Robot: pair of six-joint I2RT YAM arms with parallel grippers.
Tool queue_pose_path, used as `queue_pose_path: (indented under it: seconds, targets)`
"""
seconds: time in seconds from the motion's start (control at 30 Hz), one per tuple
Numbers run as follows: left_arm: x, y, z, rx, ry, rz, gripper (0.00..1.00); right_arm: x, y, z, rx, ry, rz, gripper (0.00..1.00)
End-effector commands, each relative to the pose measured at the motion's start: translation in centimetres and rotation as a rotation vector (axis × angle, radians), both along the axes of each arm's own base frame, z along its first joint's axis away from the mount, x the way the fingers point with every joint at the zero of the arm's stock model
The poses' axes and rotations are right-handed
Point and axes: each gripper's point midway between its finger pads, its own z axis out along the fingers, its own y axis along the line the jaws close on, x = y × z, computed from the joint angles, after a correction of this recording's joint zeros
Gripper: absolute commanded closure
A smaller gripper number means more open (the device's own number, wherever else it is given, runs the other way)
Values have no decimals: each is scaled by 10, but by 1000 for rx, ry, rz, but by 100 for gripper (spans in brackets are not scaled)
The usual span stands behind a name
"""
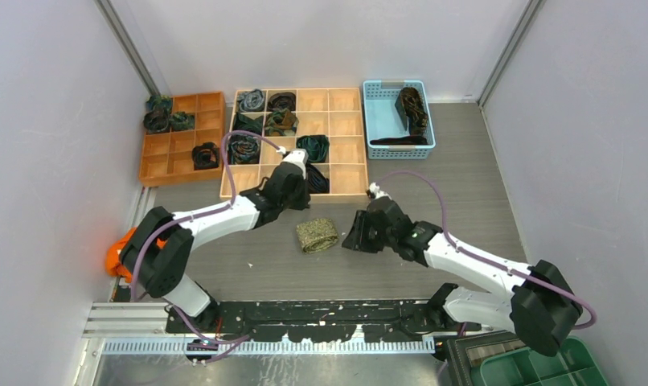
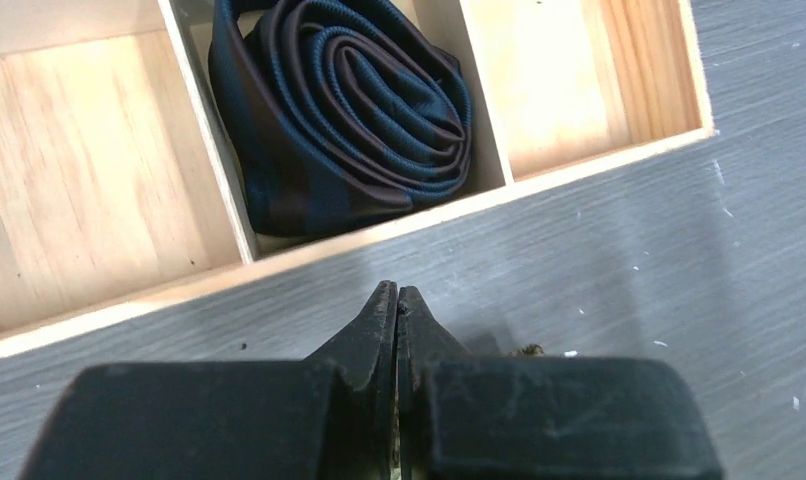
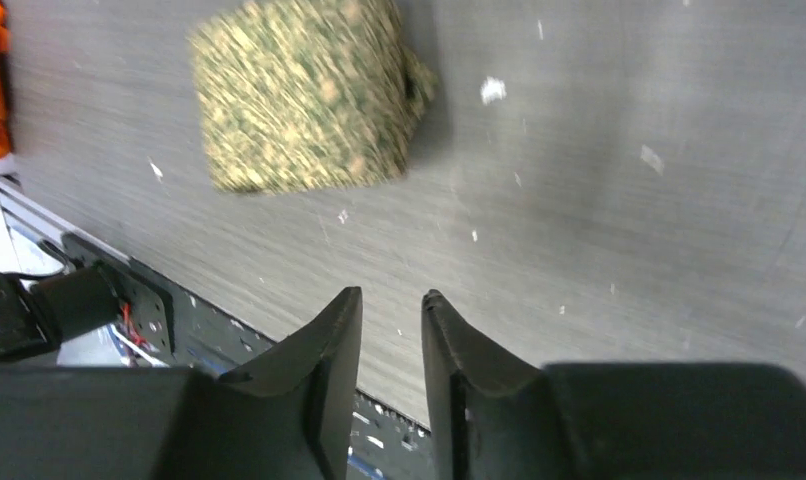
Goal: Roll the ties
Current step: Roll the tie at the center of the board.
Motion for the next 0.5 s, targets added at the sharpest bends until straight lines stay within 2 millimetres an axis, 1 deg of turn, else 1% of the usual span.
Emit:
queue_pose_path:
  seconds: [0.0, 0.13, 0.27, 0.37, 0.47]
  targets:
    - [15, 2, -2, 82, -21, 15, 100, -22, 8, -15, 64, 73, -45, 70]
    - [12, 4, -20, 103, 20, 22, 100, -25, 21, -27, 76, 91, -52, 77]
    - [4, 5, -34, 92, 52, 14, 100, -20, 26, -46, 29, 111, -56, 81]
    - [-7, 7, -42, 79, 84, 7, 100, -16, 28, -56, -5, 116, -55, 82]
    - [-21, 10, -50, 55, 121, -5, 100, -8, 31, -60, -30, 107, -55, 82]
